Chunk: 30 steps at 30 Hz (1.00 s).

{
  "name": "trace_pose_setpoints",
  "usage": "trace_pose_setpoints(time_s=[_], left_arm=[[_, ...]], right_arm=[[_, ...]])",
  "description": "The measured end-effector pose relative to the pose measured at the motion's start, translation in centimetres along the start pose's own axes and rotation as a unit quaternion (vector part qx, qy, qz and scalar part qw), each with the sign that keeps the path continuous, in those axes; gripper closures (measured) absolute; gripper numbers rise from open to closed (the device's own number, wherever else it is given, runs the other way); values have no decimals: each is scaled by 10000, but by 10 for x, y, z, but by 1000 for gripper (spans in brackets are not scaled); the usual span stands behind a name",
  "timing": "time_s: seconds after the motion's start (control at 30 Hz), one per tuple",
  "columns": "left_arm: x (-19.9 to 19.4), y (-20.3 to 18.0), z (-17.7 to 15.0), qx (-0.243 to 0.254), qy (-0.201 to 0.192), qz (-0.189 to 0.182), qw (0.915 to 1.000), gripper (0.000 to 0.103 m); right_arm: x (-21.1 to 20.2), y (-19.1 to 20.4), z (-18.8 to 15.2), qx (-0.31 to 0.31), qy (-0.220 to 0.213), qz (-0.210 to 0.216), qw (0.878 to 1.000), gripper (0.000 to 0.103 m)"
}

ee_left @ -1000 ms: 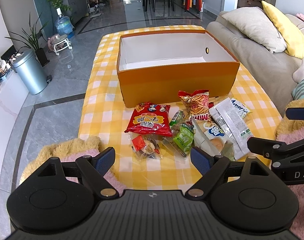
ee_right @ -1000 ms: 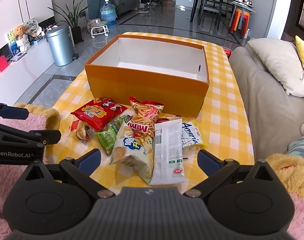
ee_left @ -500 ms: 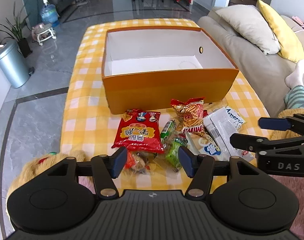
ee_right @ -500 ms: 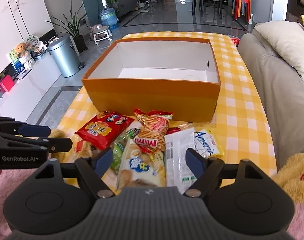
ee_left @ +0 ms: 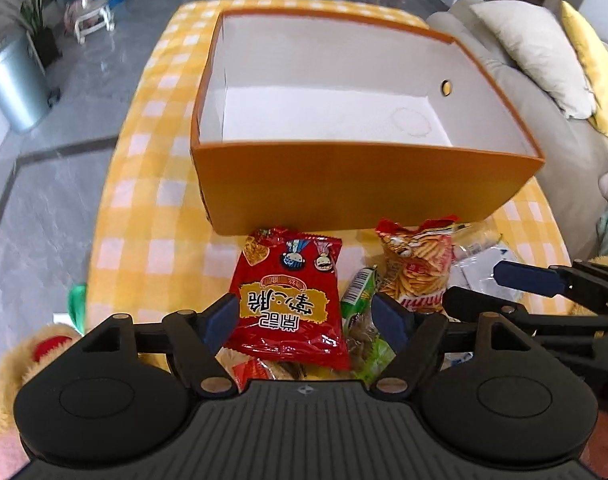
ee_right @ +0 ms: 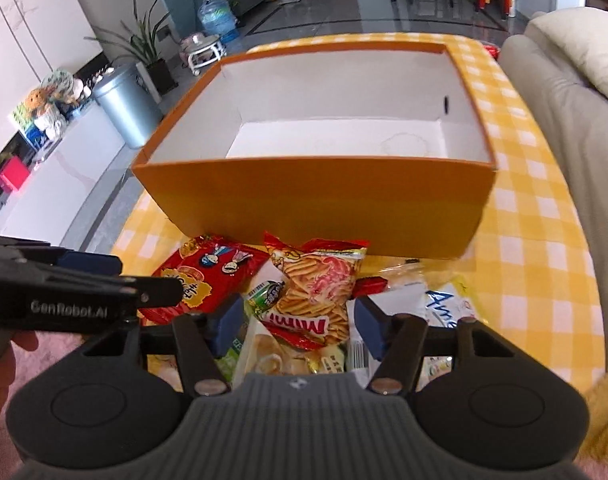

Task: Organize snacks
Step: 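Grasp the red chip bag with the left gripper while the right grasps the striped stick-snack bag, then carry both bags over the orange box and release them inside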

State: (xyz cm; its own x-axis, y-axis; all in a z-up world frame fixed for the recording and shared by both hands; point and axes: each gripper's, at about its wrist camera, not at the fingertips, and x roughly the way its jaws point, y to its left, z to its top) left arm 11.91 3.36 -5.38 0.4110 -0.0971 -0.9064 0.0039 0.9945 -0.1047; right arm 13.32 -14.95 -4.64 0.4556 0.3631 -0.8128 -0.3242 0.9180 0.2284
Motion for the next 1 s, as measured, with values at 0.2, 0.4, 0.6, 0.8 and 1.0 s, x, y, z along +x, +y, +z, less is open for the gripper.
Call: trace_pose_setpoints(time_s=[0.2, 0.4, 0.6, 0.8, 1.0], left_arm=[[26, 0, 6, 57, 312, 111, 9994, 14], [41, 0, 12, 60, 396, 315, 9987, 10], [57, -4, 16, 231, 608, 361, 9972, 5], [68, -3, 20, 188, 703, 336, 9968, 6], [65, -3, 22, 89, 674, 181, 9975, 22]], right_arm=[[27, -1, 2, -231, 117, 37, 9997, 56], [49, -6, 4, -192, 207, 87, 9996, 57], [59, -9, 2, -215, 210, 142, 9994, 61], [65, -12, 2, -205, 174, 201, 9994, 69], [65, -12, 2, -212, 159, 201, 9994, 76]])
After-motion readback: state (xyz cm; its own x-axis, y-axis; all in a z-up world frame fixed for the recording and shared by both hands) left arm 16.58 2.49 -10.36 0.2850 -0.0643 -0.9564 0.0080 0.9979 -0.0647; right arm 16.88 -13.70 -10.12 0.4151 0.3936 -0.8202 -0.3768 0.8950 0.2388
